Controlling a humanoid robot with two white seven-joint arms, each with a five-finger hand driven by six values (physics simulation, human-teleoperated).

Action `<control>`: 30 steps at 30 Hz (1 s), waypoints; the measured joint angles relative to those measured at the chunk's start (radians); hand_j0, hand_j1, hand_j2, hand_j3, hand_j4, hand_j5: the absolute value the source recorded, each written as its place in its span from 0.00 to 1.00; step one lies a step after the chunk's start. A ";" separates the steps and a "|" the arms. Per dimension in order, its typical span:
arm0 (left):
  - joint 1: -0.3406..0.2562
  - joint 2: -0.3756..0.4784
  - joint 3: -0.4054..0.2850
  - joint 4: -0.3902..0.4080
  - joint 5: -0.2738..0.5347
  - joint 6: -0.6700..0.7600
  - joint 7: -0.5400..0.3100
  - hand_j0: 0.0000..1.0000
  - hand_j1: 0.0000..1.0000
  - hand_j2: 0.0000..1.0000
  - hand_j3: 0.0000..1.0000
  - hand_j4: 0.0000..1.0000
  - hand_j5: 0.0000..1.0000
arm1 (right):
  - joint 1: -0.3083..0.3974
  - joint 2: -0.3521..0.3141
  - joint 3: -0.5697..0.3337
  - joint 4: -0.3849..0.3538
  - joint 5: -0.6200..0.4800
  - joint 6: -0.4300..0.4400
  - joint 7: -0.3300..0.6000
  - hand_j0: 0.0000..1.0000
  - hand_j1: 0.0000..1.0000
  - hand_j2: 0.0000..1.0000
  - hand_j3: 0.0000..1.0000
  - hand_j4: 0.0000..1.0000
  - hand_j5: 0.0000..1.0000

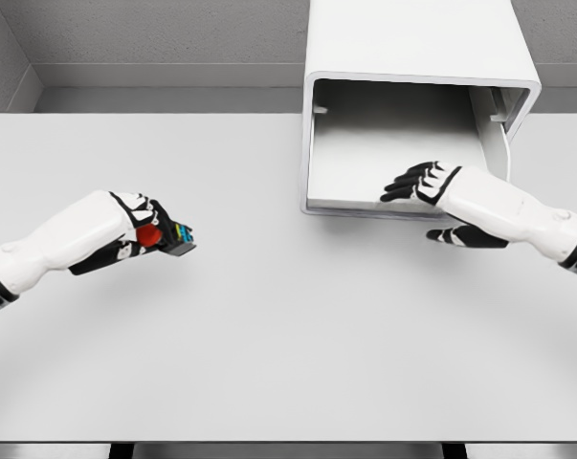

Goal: Slide open multi-storey tabletop storage cabinets and put open load switch and slide close multi-storey tabletop storage cabinets

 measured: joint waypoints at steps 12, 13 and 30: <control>-0.077 -0.062 -0.057 0.000 -0.001 0.000 0.000 0.35 0.35 0.35 0.35 0.35 0.35 | 0.130 -0.013 -0.273 -0.037 -0.034 0.000 -0.001 0.75 0.75 0.75 0.75 0.75 0.75; -0.087 -0.070 -0.062 0.000 0.000 0.000 0.000 0.35 0.35 0.35 0.35 0.35 0.35 | 0.144 -0.013 -0.295 -0.037 -0.039 0.000 -0.001 0.75 0.75 0.75 0.75 0.75 0.75; -0.176 -0.167 -0.161 0.000 -0.002 -0.001 0.000 0.35 0.35 0.35 0.35 0.35 0.35 | 0.278 -0.016 -0.451 -0.015 -0.052 0.000 0.001 0.72 0.72 0.72 0.72 0.72 0.72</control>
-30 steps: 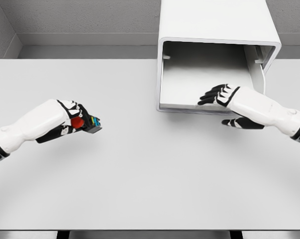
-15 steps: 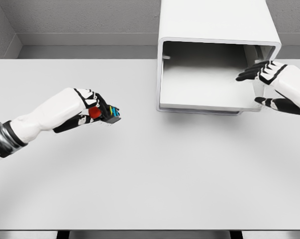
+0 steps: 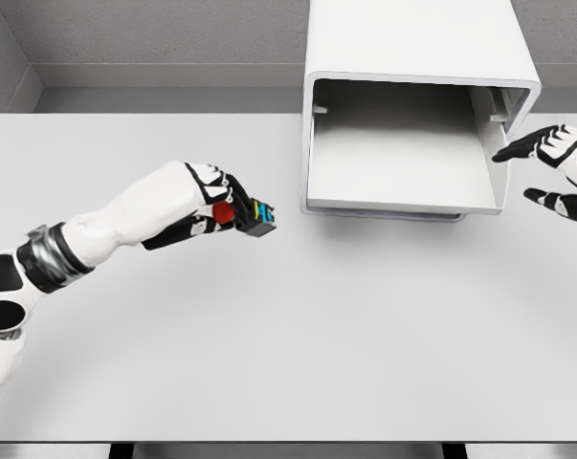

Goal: Slide open multi-storey tabletop storage cabinets and put open load switch and slide close multi-storey tabletop storage cabinets

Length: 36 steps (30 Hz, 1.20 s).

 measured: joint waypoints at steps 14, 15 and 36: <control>-0.057 -0.075 -0.040 0.000 0.000 0.000 -0.001 0.35 0.35 0.35 0.35 0.35 0.35 | 0.060 0.000 -0.028 0.096 0.003 0.000 0.000 0.61 0.61 0.61 0.61 0.61 0.61; -0.060 -0.082 -0.043 0.000 0.000 0.000 -0.001 0.35 0.35 0.35 0.35 0.35 0.35 | 0.060 0.000 -0.031 0.099 0.003 0.000 0.000 0.61 0.61 0.61 0.61 0.61 0.61; -0.130 -0.263 -0.078 0.000 -0.070 0.000 -0.006 0.35 0.35 0.35 0.35 0.35 0.35 | 0.143 -0.020 -0.040 0.111 0.009 0.000 0.000 0.61 0.61 0.61 0.61 0.61 0.61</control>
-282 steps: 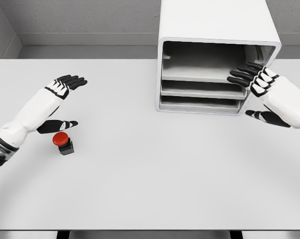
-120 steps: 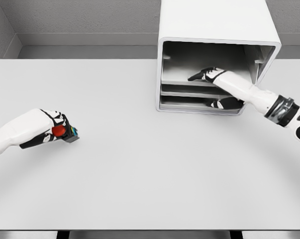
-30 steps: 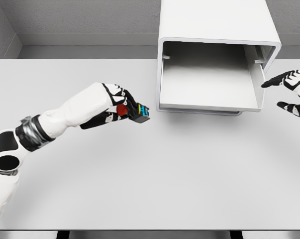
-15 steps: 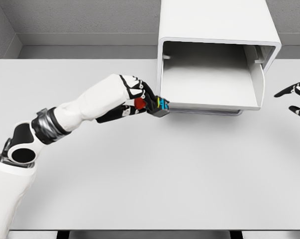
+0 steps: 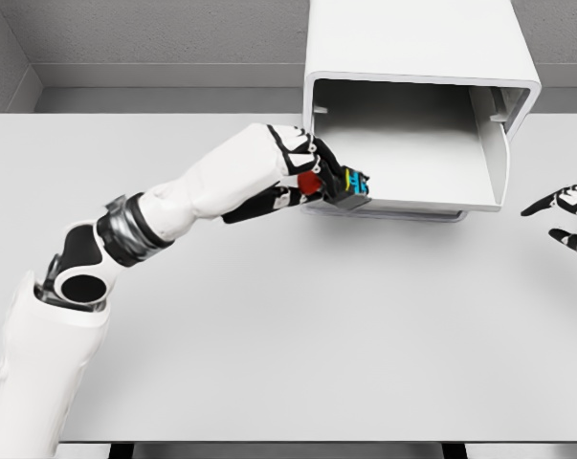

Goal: Slide open multi-storey tabletop storage cabinets and put open load switch and slide close multi-storey tabletop storage cabinets

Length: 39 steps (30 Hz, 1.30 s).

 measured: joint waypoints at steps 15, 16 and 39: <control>-0.100 -0.124 -0.015 0.038 -0.132 0.000 -0.001 0.35 0.35 0.35 0.35 0.35 0.35 | 0.015 0.001 0.001 0.001 0.002 0.000 0.005 0.62 0.62 0.62 0.62 0.62 0.62; -0.103 -0.133 -0.016 0.049 -0.147 0.000 -0.001 0.35 0.35 0.35 0.35 0.35 0.35 | 0.015 0.001 0.001 0.002 0.002 0.000 0.005 0.62 0.62 0.62 0.62 0.62 0.62; -0.178 -0.165 -0.079 0.138 -0.481 0.000 -0.003 0.35 0.35 0.35 0.35 0.35 0.35 | 0.021 0.003 0.001 -0.010 0.000 0.000 0.005 0.62 0.62 0.62 0.62 0.62 0.62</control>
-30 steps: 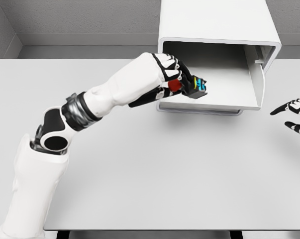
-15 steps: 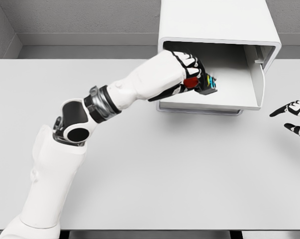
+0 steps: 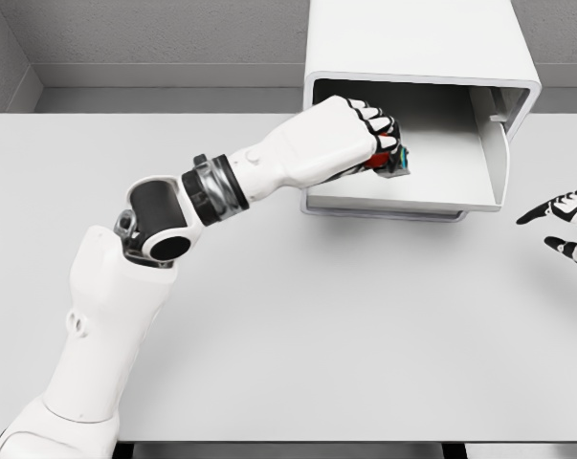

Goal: Slide open multi-storey tabletop storage cabinets and put open load switch and slide close multi-storey tabletop storage cabinets

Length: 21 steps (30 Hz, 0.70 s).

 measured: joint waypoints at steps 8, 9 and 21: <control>-0.043 0.000 -0.022 0.048 -0.069 0.000 0.000 0.35 0.35 0.35 0.35 0.35 0.35 | 0.031 0.000 0.001 -0.018 -0.001 0.000 -0.003 0.62 0.62 0.62 0.62 0.62 0.62; -0.046 0.000 -0.028 0.051 -0.072 0.000 0.000 0.35 0.35 0.35 0.35 0.35 0.35 | 0.034 -0.001 0.001 -0.025 -0.001 0.000 -0.004 0.62 0.62 0.62 0.62 0.62 0.62; -0.058 0.000 -0.066 0.061 -0.079 0.000 0.000 0.38 0.38 0.38 0.38 0.38 0.38 | 0.061 -0.002 0.009 -0.067 -0.002 0.000 -0.005 0.66 0.66 0.66 0.66 0.66 0.66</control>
